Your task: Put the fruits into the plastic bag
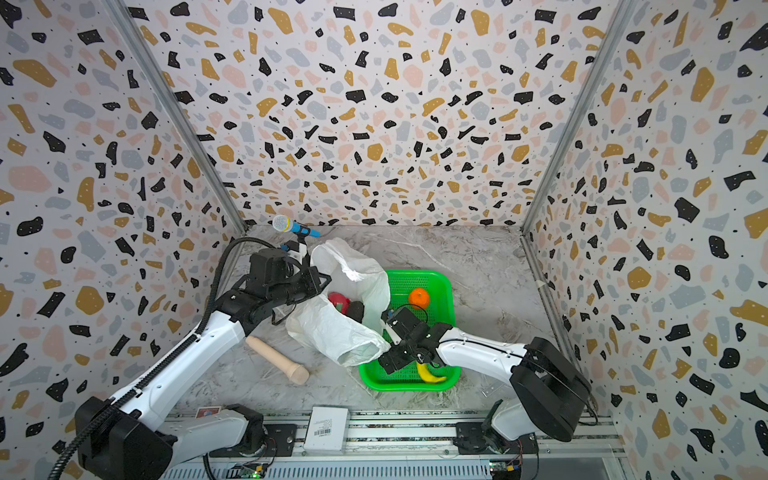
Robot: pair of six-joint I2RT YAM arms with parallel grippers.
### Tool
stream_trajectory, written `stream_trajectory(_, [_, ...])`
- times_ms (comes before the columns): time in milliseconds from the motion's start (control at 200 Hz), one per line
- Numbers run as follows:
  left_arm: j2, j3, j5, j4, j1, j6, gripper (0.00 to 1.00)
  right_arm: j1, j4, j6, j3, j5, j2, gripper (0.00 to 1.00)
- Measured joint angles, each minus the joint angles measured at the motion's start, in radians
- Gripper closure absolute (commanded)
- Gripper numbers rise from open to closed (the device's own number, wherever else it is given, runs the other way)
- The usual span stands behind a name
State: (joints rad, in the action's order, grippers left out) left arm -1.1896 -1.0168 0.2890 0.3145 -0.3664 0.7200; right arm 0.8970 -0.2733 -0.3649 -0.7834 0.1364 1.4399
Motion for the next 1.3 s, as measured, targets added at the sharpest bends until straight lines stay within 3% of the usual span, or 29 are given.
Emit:
stream_trajectory(345, [0.000,0.000,-0.001,0.000,0.000,0.002,1.00,0.000,0.016,0.000,-0.017,-0.010,0.048,0.16])
stream_trajectory(651, [0.000,0.000,-0.002,0.000,0.000,0.002,1.00,-0.003,0.011,-0.012,-0.011,-0.067,0.029,0.37])
stream_trajectory(821, [0.000,0.000,-0.002,0.000,0.000,0.002,1.00,-0.029,-0.023,-0.027,0.004,-0.145,-0.085,0.38])
stream_trajectory(1091, [0.000,0.000,-0.002,0.000,0.000,0.001,1.00,-0.101,-0.021,-0.031,-0.045,-0.249,-0.409,0.38])
stream_trajectory(1296, [0.000,0.000,-0.002,-0.001,0.000,0.002,1.00,-0.077,0.089,-0.039,-0.161,-0.150,-0.347,0.36])
